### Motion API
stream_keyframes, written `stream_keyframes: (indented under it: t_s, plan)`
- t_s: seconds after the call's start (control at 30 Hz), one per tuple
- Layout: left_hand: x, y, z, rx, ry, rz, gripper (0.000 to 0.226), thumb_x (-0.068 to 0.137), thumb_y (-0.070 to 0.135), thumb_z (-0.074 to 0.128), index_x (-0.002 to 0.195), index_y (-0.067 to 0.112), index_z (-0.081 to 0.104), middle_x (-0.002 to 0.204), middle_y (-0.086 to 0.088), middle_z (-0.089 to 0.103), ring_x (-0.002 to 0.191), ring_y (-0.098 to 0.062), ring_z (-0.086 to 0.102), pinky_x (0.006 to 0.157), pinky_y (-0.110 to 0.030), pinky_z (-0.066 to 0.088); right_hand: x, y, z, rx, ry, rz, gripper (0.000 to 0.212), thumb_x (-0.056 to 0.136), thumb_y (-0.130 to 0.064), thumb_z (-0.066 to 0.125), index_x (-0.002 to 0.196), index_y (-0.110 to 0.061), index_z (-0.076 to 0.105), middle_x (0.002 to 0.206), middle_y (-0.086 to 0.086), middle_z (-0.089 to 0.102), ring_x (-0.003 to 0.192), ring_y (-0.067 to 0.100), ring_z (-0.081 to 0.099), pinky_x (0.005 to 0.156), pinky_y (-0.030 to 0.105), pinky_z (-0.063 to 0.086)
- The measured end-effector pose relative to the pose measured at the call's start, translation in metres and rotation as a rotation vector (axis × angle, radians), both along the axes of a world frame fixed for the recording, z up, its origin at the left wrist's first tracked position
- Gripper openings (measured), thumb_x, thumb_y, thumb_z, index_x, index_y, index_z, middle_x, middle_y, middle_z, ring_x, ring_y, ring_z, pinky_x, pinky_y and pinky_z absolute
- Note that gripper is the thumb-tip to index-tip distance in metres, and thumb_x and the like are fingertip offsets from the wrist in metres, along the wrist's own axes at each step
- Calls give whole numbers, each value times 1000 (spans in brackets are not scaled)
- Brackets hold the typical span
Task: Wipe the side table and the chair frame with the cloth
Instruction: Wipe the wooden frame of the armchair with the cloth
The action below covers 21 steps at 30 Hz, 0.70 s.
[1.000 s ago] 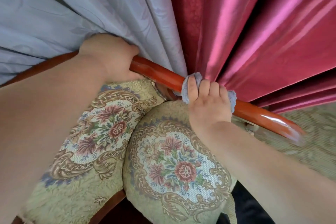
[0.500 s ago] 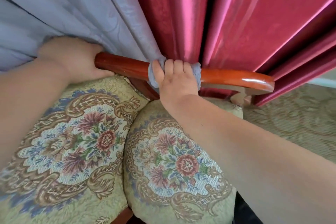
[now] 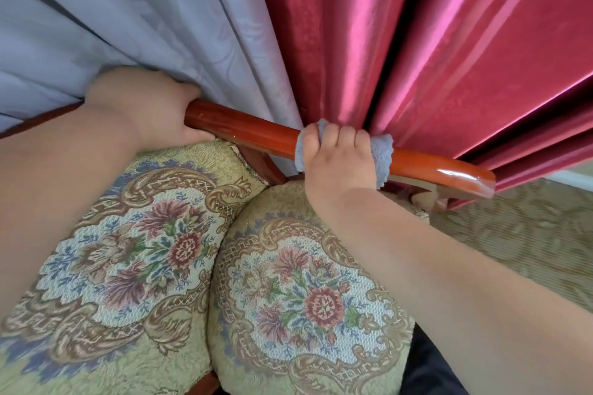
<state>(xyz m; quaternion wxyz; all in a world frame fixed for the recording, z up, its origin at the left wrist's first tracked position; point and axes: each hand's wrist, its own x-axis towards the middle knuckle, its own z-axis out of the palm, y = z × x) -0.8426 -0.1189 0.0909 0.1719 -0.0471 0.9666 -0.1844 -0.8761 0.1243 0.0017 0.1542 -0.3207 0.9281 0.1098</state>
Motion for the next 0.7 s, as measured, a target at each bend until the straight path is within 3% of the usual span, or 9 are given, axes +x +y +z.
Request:
stream_keyframes:
  t_s: [0.1,0.23,0.4,0.53,0.7]
  plan:
    - [2,5,-1,-5,36,-19,75,76,97,38,112,39,67,101,7,72,90,-28,70,75,-38,58,-5,8,-4,-54,-4,68,66,98,-25,33,157,-10,7,148,20,35,129,40,41,109,50,31]
    - [-1,27,-4,-38,63,-57,75,79,94,42,120,37,68,110,4,73,98,-30,71,74,-36,53,-13,57,-1,18,-17,42,70,94,-24,41,154,-12,8,141,17,38,124,37,43,106,47,33]
    - [-2,34,1,-39,64,-36,77,79,96,38,124,41,65,111,6,73,98,-28,71,74,-37,57,-15,118,12,134,-11,-56,71,89,-23,33,153,-12,4,135,15,36,120,35,42,110,46,34]
    - [-3,35,-1,-47,64,-53,76,80,95,38,125,40,65,110,6,72,98,-27,71,72,-35,55,-15,95,8,156,-40,-126,67,95,-25,37,152,-8,7,141,22,33,126,43,40,116,56,28]
    - [-1,24,-13,-35,72,-19,88,71,105,20,127,49,59,116,8,73,103,-28,71,80,-45,61,-14,70,-1,-5,-30,69,66,93,-22,33,155,-10,13,142,19,38,123,39,42,109,52,32]
